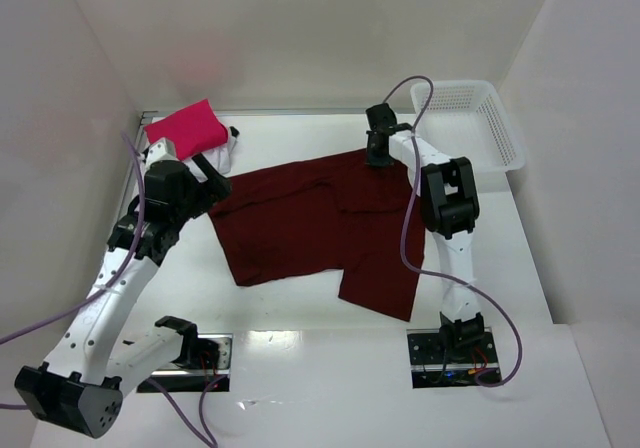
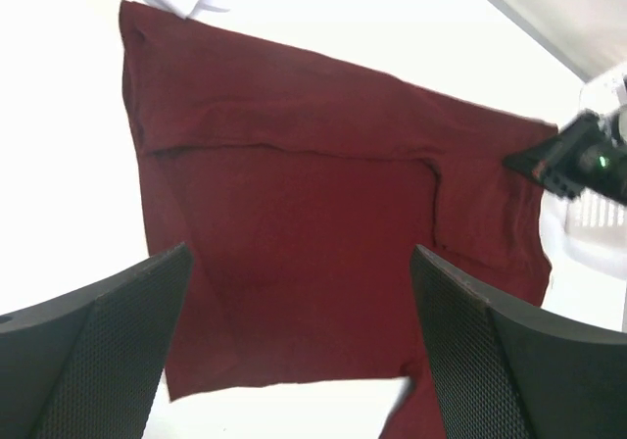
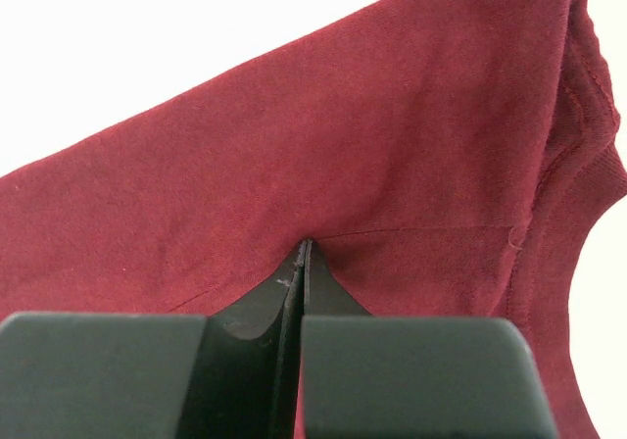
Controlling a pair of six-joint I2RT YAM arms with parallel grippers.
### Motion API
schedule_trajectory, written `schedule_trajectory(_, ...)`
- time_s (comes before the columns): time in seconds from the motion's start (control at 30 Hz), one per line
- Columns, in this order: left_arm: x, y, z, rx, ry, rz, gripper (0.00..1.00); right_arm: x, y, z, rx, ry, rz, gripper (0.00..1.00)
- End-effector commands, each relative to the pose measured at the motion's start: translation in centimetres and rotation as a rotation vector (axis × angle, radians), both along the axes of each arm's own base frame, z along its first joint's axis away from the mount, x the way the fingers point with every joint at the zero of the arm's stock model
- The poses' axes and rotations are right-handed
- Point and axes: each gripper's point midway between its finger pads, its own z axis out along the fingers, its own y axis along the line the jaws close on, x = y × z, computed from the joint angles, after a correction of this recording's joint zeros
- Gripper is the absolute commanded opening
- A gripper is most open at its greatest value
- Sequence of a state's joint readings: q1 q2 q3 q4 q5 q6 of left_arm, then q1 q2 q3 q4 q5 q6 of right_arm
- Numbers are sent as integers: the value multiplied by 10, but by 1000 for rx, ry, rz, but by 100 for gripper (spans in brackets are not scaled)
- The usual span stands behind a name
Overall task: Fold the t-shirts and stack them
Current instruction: Fold the flattened tshirt in 1/3 of the way
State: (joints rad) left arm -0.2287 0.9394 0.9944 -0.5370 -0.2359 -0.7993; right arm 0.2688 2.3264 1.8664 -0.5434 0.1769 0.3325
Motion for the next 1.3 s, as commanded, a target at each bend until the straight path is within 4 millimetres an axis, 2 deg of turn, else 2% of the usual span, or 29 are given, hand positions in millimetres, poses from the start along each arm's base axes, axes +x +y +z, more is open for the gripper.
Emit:
schedule_trajectory(0.0, 14, 11, -21, -12, 20, 90, 99, -31, -35, -29, -54, 125, -38, 0)
schedule_trajectory(0.07, 22, 11, -33, -10, 45, 103, 99, -39, -37, -33, -55, 131, -38, 0)
schedule_trajectory(0.13, 30, 15, -40, 9, 53, 127, 99, -45, -38, -28, -54, 125, -38, 0)
schedule_trajectory(0.17, 36, 17, -52, 25, 86, 132, 99, -56, -41, -35, -60, 151, -38, 0)
schedule_trajectory(0.2, 41, 16, -52, 26, 86, 132, 99, -54, -41, -27, -52, 124, -59, 0)
schedule_trajectory(0.3, 63, 25, -58, 35, 89, 164, 99, -57, -40, -21, -18, 125, -51, 0)
schedule_trajectory(0.37, 73, 29, -66, 31, 101, 174, 99, -62, -40, -28, -22, 159, -49, 0)
schedule_trajectory(0.5, 97, 37, -81, 30, 142, 188, 99, -63, -37, -28, -9, 175, -40, 0)
schedule_trajectory(0.57, 110, 35, -77, 37, 124, 167, 99, -68, -38, -27, -15, 185, -32, 0)
schedule_trajectory(0.63, 118, 36, -87, 45, 152, 161, 99, -73, -42, -29, -4, 199, -37, 0)
schedule_trajectory(0.7, 130, 36, -87, 52, 149, 155, 99, -78, -48, -31, 34, 218, -51, 0)
schedule_trajectory(0.77, 137, 34, -90, 56, 147, 145, 99, -85, -54, -34, 36, 234, -65, 0)
schedule_trajectory(0.87, 151, 39, -96, 58, 143, 149, 99, -91, -60, -27, 16, 212, -76, 0)
schedule_trajectory(1.0, 161, 53, -116, 46, 182, 173, 99, -101, -53, -31, 53, 233, -55, 0)
schedule_trajectory(1.1, 172, 60, -124, 15, 183, 193, 98, -98, -49, -18, 79, 200, -44, 1)
schedule_trajectory(1.2, 176, 72, -134, 3, 199, 211, 98, -93, -41, 6, 101, 148, -33, 19)
schedule_trajectory(1.27, 181, 71, -133, 8, 190, 195, 95, -90, -34, 25, 118, 106, -15, 31)
